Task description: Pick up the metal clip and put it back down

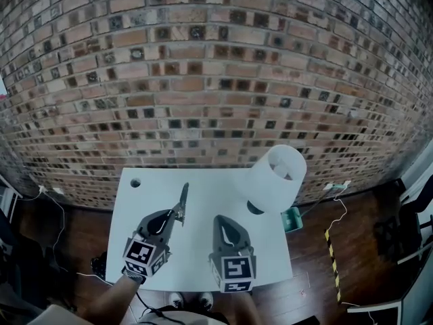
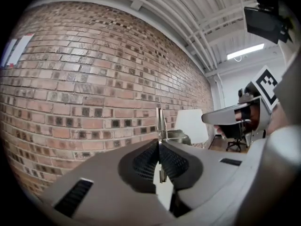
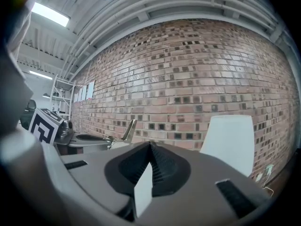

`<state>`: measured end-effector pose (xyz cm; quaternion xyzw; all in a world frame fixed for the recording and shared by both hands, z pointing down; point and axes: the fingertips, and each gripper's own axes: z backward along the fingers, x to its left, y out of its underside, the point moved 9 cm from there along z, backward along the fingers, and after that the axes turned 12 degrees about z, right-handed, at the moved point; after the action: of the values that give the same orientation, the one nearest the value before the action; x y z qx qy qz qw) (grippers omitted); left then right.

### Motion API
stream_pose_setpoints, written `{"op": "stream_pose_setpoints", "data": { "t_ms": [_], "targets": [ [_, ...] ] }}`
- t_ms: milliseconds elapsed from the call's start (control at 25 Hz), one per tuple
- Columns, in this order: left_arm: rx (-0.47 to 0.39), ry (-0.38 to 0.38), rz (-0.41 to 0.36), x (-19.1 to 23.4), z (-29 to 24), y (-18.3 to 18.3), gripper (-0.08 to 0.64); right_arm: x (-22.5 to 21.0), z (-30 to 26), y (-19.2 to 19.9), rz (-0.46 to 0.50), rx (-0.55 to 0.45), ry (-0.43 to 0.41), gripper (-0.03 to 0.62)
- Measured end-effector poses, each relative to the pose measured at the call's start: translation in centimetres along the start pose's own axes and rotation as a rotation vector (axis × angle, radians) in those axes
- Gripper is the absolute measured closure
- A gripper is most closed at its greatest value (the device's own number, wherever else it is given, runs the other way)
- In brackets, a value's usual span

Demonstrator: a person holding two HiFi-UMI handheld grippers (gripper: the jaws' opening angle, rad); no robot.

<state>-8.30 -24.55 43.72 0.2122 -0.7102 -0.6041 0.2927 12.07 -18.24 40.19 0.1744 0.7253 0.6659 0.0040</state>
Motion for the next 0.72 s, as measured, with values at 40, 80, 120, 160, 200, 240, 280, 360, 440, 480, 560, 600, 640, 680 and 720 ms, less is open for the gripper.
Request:
{"op": "stream_pose_setpoints", "data": {
  "t_ms": [40,80,120,160,200,240,280,360,440,480,560,600,640,680,720],
  "targets": [
    [-0.009,0.001,0.004,0.0,0.2,-0.2,0.529,0.1,-0.1,0.0,0.002,-0.001,-0.001,0.607],
    [-0.017,0.001,0.01,0.0,0.4,-0.3,0.529,0.1,-0.1,-0.1,0.004,-0.002,-0.002,0.607],
    [-0.023,0.001,0.015,0.0,0.5,-0.4,0.529,0.2,-0.2,-0.2,0.005,-0.004,-0.004,0.607],
    [-0.029,0.003,0.019,0.1,0.6,-0.6,0.529,0.3,-0.3,-0.2,0.006,-0.006,-0.005,0.607],
    [-0.033,0.004,0.022,0.2,0.7,-0.7,0.529,0.3,-0.4,-0.3,0.008,-0.007,-0.007,0.607],
    [-0.037,0.004,0.025,0.3,0.8,-0.8,0.529,0.4,-0.5,-0.4,0.01,-0.008,-0.008,0.607],
    [-0.039,0.002,0.031,0.5,0.8,-0.9,0.529,0.4,-0.6,-0.5,0.012,-0.008,-0.009,0.607],
    [-0.044,-0.005,0.042,0.8,1.0,-0.9,0.529,0.6,-0.6,-0.6,0.013,-0.007,-0.009,0.607],
    [-0.046,-0.005,0.045,1.0,1.2,-1.1,0.529,0.8,-0.6,-0.6,0.012,-0.006,-0.01,0.607],
    [-0.045,-0.003,0.044,1.0,1.2,-1.1,0.529,0.8,-0.6,-0.7,0.012,-0.006,-0.01,0.607],
    [-0.044,-0.007,0.046,1.2,1.3,-1.2,0.529,1.0,-0.6,-0.7,0.012,-0.003,-0.008,0.607],
    [-0.044,-0.012,0.05,1.3,1.4,-1.1,0.529,1.0,-0.6,-0.6,0.012,-0.002,-0.008,0.607],
    [-0.044,-0.015,0.053,1.4,1.4,-1.1,0.529,1.1,-0.6,-0.6,0.012,-0.001,-0.007,0.607],
    [-0.044,-0.016,0.055,1.5,1.5,-1.1,0.529,1.1,-0.5,-0.6,0.012,-0.001,-0.007,0.607],
    [-0.044,-0.015,0.054,1.5,1.5,-1.1,0.529,1.1,-0.5,-0.6,0.013,0.0,-0.007,0.607]
  ]
}}
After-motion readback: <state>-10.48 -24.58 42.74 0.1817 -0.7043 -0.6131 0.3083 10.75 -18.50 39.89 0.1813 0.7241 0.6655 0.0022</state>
